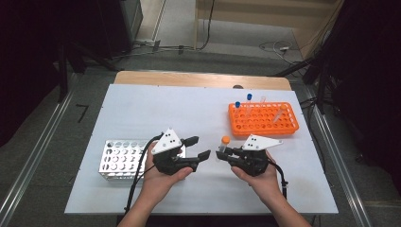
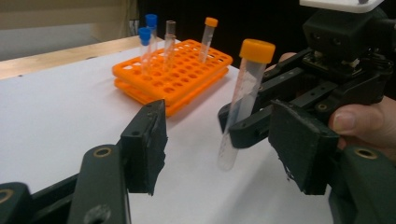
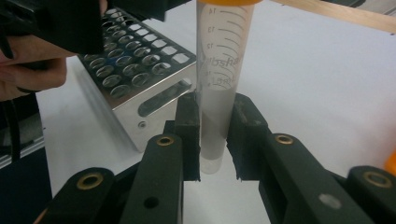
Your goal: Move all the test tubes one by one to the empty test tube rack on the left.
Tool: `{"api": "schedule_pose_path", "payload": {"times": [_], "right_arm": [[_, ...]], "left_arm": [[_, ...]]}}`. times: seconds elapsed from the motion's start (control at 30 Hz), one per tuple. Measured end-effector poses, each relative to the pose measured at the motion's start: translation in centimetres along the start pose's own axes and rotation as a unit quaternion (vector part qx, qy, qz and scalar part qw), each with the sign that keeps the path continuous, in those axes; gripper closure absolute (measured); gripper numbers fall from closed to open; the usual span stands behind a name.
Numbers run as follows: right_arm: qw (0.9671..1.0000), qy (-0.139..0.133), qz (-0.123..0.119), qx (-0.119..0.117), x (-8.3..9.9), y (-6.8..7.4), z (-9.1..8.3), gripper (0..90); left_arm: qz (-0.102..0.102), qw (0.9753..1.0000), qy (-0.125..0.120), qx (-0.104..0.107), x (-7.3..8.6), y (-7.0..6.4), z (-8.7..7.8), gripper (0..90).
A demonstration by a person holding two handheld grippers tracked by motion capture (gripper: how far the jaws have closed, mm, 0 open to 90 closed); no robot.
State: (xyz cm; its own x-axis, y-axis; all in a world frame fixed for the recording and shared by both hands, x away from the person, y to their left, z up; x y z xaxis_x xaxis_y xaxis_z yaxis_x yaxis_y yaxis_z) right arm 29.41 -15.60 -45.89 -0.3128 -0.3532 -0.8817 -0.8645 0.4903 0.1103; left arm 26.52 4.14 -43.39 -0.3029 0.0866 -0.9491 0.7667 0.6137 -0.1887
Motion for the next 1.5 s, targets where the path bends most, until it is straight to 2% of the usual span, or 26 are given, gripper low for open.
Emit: {"api": "schedule_pose_path", "payload": {"times": [0.07, 0.1, 0.27, 0.53, 0.7, 0.87, 1.0, 1.13, 1.23, 1.27, 1.3, 1.33, 1.37, 1.4, 1.47, 1.5], "right_arm": [[1.0000, 0.001, -0.002, -0.006, 0.0, 0.4, 0.2, 73.0], [1.0000, 0.003, -0.005, -0.008, 0.0, 0.6, 0.4, 73.0], [0.9997, 0.007, -0.011, -0.019, -0.1, 1.6, 0.8, 73.0], [0.9991, 0.012, -0.021, -0.036, -0.2, 2.9, 1.3, 73.0], [0.9988, 0.014, -0.025, -0.039, -0.2, 3.2, 1.5, 73.0], [0.9988, 0.015, -0.022, -0.040, -0.2, 3.1, 1.6, 72.9], [0.9989, 0.009, -0.026, -0.037, -0.2, 2.9, 1.5, 71.5], [0.9991, -0.003, -0.030, -0.028, -0.3, 2.3, 0.9, 61.4], [0.9994, -0.011, -0.027, -0.020, -0.3, 1.6, 0.4, 52.3], [0.9994, -0.013, -0.029, -0.015, -0.2, 1.3, 0.2, 48.8], [0.9994, -0.015, -0.029, -0.009, -0.1, 1.1, 0.0, 44.3], [0.9994, -0.015, -0.029, -0.009, -0.1, 1.1, 0.0, 44.3], [0.9995, -0.017, -0.028, -0.002, 0.1, 0.5, -0.4, 38.4], [0.9994, -0.019, -0.029, 0.001, 0.2, 0.3, -0.7, 34.8], [0.9993, -0.020, -0.028, 0.011, 0.4, -0.2, -1.2, 27.6], [0.9993, -0.020, -0.028, 0.011, 0.4, -0.2, -1.2, 27.6]], "left_arm": [[-0.003, 1.0000, -0.001, 0.002, 0.0, -0.1, 0.1, 41.6], [-0.009, 0.9999, -0.001, 0.013, -0.1, -0.3, 0.2, 44.2], [0.002, 0.9998, 0.009, 0.019, -0.3, -1.0, 0.7, 49.1], [0.001, 0.9994, 0.018, 0.030, 0.0, -1.4, 1.2, 58.9], [0.005, 0.9990, 0.021, 0.039, 0.1, -1.5, 1.3, 69.0], [0.017, 0.9993, 0.022, 0.024, 0.0, -1.3, 1.3, 74.2], [0.017, 0.9993, 0.019, 0.026, -0.3, -1.1, 1.2, 74.6], [0.015, 0.9996, 0.016, 0.018, -0.6, -0.5, 0.9, 74.7], [0.011, 0.9999, 0.008, -0.004, -1.1, 0.9, 0.2, 74.7], [0.011, 0.9999, 0.008, -0.004, -1.1, 0.9, 0.2, 74.7], [0.007, 0.9999, 0.002, -0.016, -1.2, 1.7, -0.3, 74.7], [0.007, 0.9999, 0.002, -0.016, -1.2, 1.7, -0.3, 74.7], [0.005, 0.9996, -0.003, -0.027, -1.3, 2.3, -0.7, 74.7], [0.005, 0.9996, -0.003, -0.027, -1.3, 2.3, -0.7, 74.7], [0.007, 0.9990, -0.007, -0.043, -1.5, 3.1, -1.2, 74.7], [0.007, 0.9990, -0.007, -0.043, -1.5, 3.1, -1.2, 74.7]]}}
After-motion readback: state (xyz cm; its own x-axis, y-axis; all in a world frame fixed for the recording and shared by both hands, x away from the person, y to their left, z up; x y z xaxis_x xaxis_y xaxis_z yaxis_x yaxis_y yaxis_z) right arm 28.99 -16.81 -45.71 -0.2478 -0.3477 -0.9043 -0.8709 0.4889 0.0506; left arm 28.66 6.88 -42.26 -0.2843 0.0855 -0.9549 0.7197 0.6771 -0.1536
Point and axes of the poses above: each handheld gripper's, and its own axes: z roughly forward along the jaws, x roughly out of its underside, y roughly to its left, the point moved 4 cm from there along z, roughly forward along the jaws, and after that the axes turned 2 degrees about -y, right-handed, at the moved point
